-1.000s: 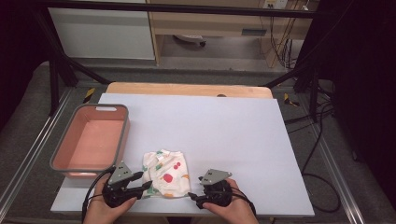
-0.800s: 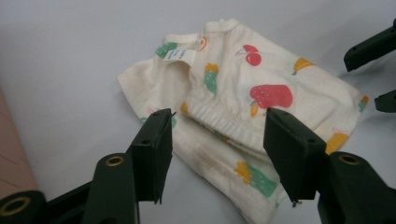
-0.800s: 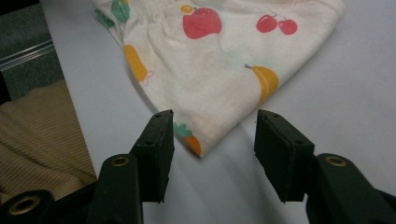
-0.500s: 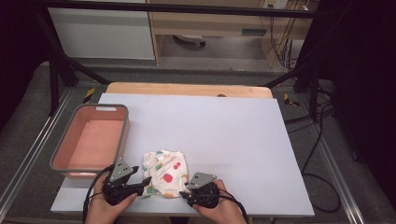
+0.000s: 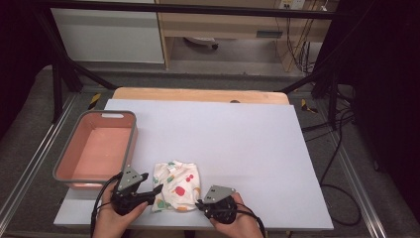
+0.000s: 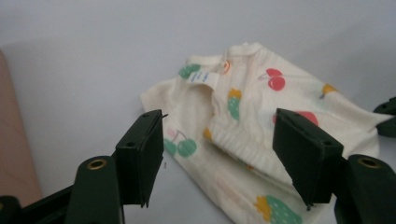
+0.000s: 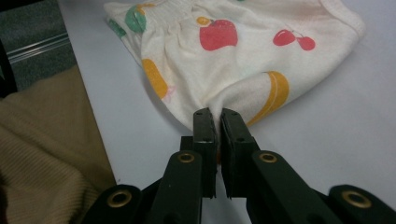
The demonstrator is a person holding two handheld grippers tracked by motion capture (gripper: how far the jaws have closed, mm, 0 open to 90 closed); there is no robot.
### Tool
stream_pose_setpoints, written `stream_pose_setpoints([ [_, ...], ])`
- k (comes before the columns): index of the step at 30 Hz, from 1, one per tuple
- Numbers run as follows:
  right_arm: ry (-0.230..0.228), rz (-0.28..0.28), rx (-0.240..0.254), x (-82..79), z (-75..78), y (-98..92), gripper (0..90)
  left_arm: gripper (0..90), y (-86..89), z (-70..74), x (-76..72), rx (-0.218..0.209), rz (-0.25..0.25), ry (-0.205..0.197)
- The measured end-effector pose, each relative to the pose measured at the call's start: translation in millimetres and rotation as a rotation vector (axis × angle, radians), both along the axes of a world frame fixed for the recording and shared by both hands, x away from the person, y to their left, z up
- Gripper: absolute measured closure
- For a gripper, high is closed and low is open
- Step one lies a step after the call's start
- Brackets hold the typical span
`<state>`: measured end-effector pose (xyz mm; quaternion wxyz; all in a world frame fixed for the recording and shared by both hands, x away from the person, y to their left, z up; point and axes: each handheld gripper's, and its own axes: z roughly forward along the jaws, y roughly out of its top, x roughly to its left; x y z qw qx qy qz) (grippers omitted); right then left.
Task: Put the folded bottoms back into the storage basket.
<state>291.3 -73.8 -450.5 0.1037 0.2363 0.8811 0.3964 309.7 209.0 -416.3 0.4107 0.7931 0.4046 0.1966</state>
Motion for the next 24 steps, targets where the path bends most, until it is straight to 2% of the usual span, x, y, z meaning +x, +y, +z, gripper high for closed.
stream_pose_setpoints([
  [2, 0.004, 0.001, -0.007, -2.2, 0.4, -1.9, 86.0, 35.1, -9.4, -2.7, 7.9, 0.004, -0.013, -0.008],
  [4, 0.007, -0.008, -0.012, -4.1, 0.2, -4.9, 86.1, 35.8, -20.3, -5.8, 19.0, 0.036, -0.024, -0.002],
  [7, 0.016, -0.030, -0.010, -7.7, 0.3, -10.3, 86.0, 36.4, -34.0, -4.9, 40.9, 0.031, -0.027, 0.001],
  [9, 0.020, -0.043, -0.008, -10.9, 0.3, -12.9, 86.0, 36.7, -39.6, -2.3, 55.0, 0.037, -0.025, -0.001],
  [12, 0.017, -0.033, -0.011, -12.4, 0.2, -12.0, 86.0, 38.4, -41.2, -2.4, 69.6, 0.043, -0.013, 0.021],
  [15, 0.025, -0.034, -0.002, -11.7, -0.1, -11.5, 86.0, 41.2, -36.5, -7.9, 70.5, 0.039, 0.009, 0.034],
  [21, 0.026, -0.017, -0.007, -13.6, 1.1, -11.3, 86.0, 48.2, -28.8, -17.2, 70.5, 0.077, 0.048, 0.034],
  [24, 0.024, -0.010, -0.011, -14.6, 1.0, -10.2, 86.0, 50.4, -28.6, -23.9, 72.4, 0.091, 0.053, 0.057],
])
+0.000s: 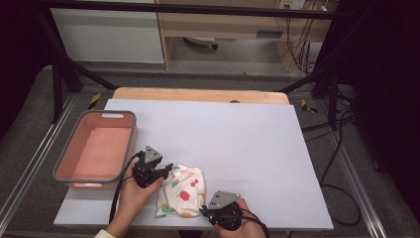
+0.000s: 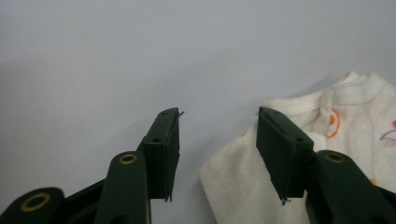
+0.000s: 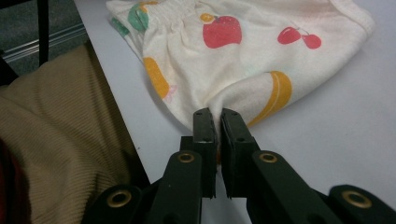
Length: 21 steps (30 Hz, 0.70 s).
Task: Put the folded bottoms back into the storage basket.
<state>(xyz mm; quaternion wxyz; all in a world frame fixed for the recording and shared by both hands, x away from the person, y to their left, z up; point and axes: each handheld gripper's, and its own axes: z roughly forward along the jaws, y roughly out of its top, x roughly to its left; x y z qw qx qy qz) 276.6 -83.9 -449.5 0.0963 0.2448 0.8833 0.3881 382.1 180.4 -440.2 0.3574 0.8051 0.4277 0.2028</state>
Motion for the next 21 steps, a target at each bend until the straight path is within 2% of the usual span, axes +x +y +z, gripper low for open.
stream_pose_setpoints([
  [2, 0.000, 0.001, 0.000, 0.2, -0.4, 0.3, 86.0, 50.5, -0.9, -3.3, 0.5, 0.018, -0.003, 0.013],
  [6, 0.001, 0.009, -0.003, 0.5, -1.3, 1.5, 86.0, 50.2, 1.6, -5.2, 2.5, 0.033, 0.004, 0.014],
  [12, 0.005, 0.006, 0.005, 2.4, -1.9, 0.7, 85.9, 50.2, 5.8, -7.7, 1.7, 0.013, 0.000, 0.056],
  [14, 0.004, 0.006, 0.005, 2.0, -1.5, 0.7, 85.8, 49.9, 6.8, -7.6, 1.1, 0.027, -0.006, 0.062],
  [16, 0.002, 0.006, 0.006, 2.0, -0.9, 0.3, 85.7, 50.4, 7.9, -8.0, 0.1, 0.019, -0.011, 0.078],
  [19, 0.003, 0.008, 0.010, 2.8, -1.2, 0.1, 85.6, 52.7, 8.4, -8.6, -2.6, 0.010, -0.021, 0.079],
  [21, 0.004, 0.011, 0.008, 3.0, -1.7, 0.4, 85.6, 57.9, 9.0, -7.7, -4.2, 0.006, -0.036, 0.089],
])
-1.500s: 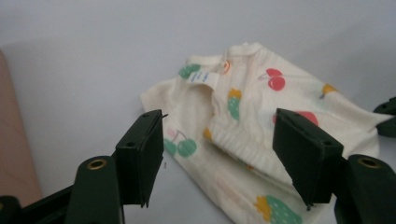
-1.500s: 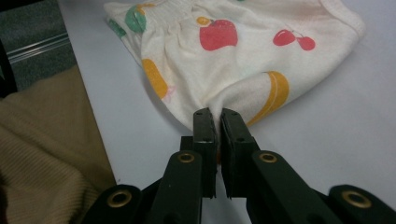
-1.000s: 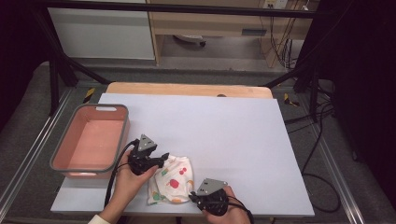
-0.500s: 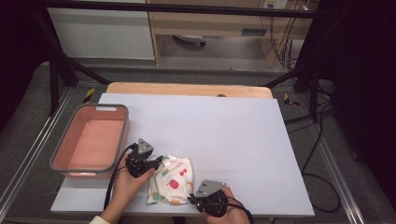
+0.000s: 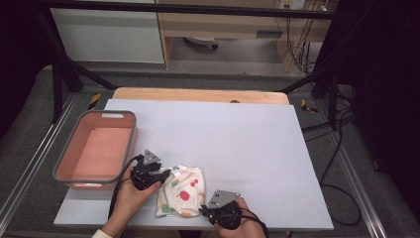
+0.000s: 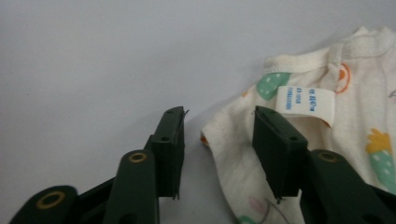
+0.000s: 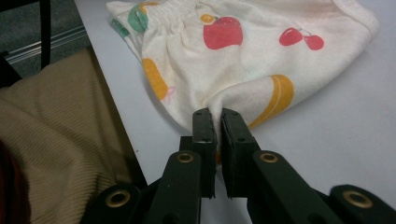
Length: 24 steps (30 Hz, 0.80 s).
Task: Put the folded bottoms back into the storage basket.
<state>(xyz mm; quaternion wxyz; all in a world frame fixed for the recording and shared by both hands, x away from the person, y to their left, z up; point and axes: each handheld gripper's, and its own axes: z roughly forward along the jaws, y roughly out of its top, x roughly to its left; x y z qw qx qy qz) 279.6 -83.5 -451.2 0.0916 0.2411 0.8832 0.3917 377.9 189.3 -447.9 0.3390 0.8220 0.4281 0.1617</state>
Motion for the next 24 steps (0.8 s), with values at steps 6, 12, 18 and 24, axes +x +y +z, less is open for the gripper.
stream_pose_setpoints([
  [6, -0.002, 0.003, 0.011, -0.1, 0.9, 0.6, 85.7, 82.2, -4.1, 2.3, -4.4, -0.023, -0.064, 0.033],
  [12, -0.014, 0.015, 0.033, -1.3, 5.6, 0.4, 85.8, 84.4, -7.0, 12.9, -4.6, -0.058, -0.081, 0.008],
  [18, -0.024, 0.019, 0.075, 0.6, 22.0, 2.9, 86.0, 84.6, -17.1, 29.8, -1.9, -0.073, -0.130, 0.028],
  [24, -0.006, 0.026, 0.091, 14.5, 37.6, 7.4, 86.2, 85.2, -29.5, 42.7, 8.8, -0.055, -0.169, 0.039],
])
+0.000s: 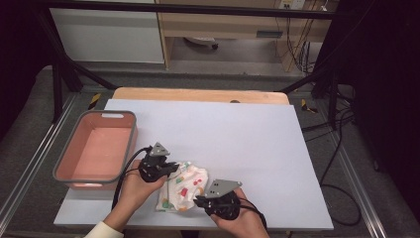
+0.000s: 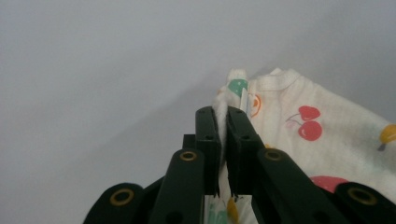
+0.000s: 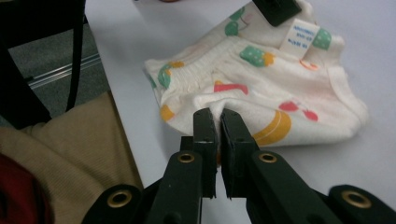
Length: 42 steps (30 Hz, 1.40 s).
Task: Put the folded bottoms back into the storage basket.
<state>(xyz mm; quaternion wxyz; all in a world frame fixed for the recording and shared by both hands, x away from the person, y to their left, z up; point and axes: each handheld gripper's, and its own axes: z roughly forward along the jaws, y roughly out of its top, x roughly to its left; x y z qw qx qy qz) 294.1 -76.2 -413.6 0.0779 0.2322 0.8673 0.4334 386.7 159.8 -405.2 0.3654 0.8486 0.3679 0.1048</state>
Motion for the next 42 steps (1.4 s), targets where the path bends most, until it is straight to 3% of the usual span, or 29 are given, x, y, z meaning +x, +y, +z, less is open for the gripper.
stream_pose_setpoints([
  [4, -0.017, 0.018, -0.015, 10.5, 10.4, 5.4, 86.2, 85.3, -3.7, 7.1, 5.7, -0.009, -0.005, 0.001],
  [12, 0.009, 0.034, -0.022, 29.5, 27.5, 10.2, 86.3, 85.4, -8.2, 26.0, 18.5, -0.021, 0.000, 0.000],
  [18, 0.042, 0.012, 0.013, 44.2, 31.5, 4.6, 86.4, 85.4, -12.7, 39.3, 23.9, -0.017, 0.002, -0.033],
  [24, 0.057, -0.001, 0.025, 56.5, 33.1, -0.4, 86.4, 85.3, -17.1, 40.3, 25.7, -0.011, -0.003, -0.057],
  [32, 0.042, 0.004, 0.038, 69.6, 44.9, -1.7, 86.4, 85.3, -22.4, 49.2, 33.1, -0.003, 0.004, -0.091],
  [42, 0.048, 0.024, 0.041, 83.7, 56.8, 1.4, 86.4, 85.3, -18.9, 58.0, 42.6, -0.009, 0.009, -0.068],
])
